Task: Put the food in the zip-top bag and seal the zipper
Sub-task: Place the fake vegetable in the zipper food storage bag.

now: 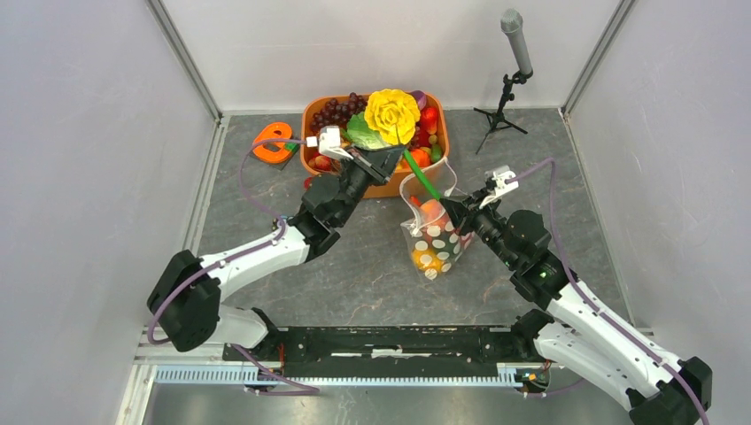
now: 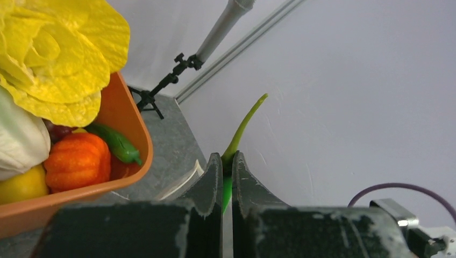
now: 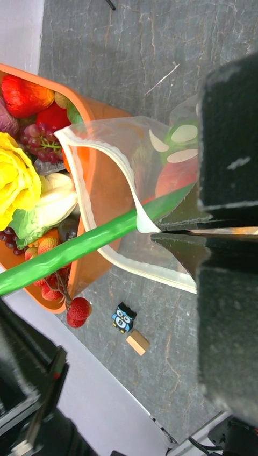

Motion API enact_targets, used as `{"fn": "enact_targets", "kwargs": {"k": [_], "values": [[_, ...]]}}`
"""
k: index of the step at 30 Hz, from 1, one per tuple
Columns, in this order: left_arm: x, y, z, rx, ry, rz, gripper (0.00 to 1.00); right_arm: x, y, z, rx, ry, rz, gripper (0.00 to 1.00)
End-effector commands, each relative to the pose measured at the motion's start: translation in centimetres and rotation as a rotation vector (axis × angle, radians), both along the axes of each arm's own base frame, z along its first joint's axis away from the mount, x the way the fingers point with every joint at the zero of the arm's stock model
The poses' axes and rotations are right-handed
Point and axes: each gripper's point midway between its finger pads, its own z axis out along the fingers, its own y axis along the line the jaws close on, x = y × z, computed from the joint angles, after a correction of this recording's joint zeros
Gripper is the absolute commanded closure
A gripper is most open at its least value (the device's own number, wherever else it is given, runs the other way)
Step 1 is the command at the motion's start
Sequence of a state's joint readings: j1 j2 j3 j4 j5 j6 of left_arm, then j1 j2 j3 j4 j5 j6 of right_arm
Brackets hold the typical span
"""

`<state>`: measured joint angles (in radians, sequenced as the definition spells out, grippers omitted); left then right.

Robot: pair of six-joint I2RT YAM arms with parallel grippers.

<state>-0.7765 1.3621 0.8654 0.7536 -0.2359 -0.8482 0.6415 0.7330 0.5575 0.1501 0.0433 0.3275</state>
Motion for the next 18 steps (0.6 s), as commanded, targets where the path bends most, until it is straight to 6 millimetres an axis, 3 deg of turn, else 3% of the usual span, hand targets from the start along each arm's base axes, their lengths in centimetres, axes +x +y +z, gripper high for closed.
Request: {"fn": "enact_targets", "kwargs": {"k": [1,4,7,12,18], "values": [[-0.7,-1.1,-1.4,0.052,-0.007,0.009,0.98,0.1,0.4,2.6,0.058,-0.082,0.013,0.97],[-0.8,-2.0,-4.2,0.127,0.024,0.012,0.98,0.0,0.3,3.2,0.075,-0.099,0.013,0.97],[-1.2,-3.9,-5.5,0.169,0.021,-0.050,0.98,0.0,0.0,3.6,0.092,-0.109,-0.003,0.97],[-1.8,-7.0,-5.7,0.247,-0.008,-0.161,0.98,-0.2,0.1,3.9,0.105,-0.114,0.003,0.97],[-2.8,-8.1,-7.6,0.332,0.009,-0.200,0.98,0.1,-1.2,3.7,0.108,-0.113,-0.062,0.97]]}}
